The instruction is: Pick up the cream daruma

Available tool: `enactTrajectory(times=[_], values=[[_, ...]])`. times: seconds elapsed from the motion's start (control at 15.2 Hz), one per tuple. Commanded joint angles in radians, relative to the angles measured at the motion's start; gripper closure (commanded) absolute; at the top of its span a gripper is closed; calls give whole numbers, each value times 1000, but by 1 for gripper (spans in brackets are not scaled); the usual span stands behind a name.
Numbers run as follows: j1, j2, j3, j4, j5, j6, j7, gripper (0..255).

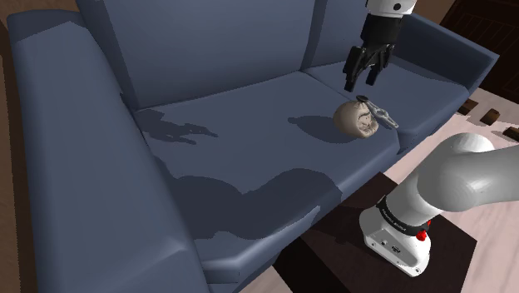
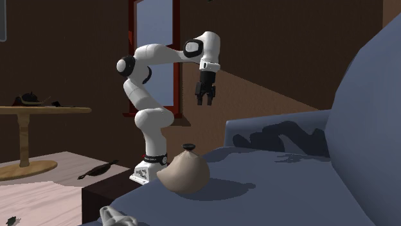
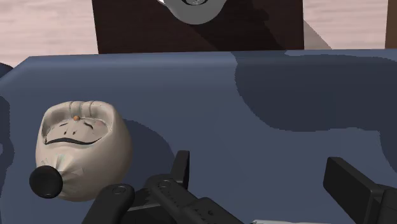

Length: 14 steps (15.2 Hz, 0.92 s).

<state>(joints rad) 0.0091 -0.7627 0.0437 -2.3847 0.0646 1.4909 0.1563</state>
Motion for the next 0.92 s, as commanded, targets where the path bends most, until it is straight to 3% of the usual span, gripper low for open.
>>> enactTrajectory(times=[0.0, 0.86], values=[[0, 0, 0, 0, 0, 0, 0, 0], [-108, 157, -274, -56, -175, 218, -297, 0]])
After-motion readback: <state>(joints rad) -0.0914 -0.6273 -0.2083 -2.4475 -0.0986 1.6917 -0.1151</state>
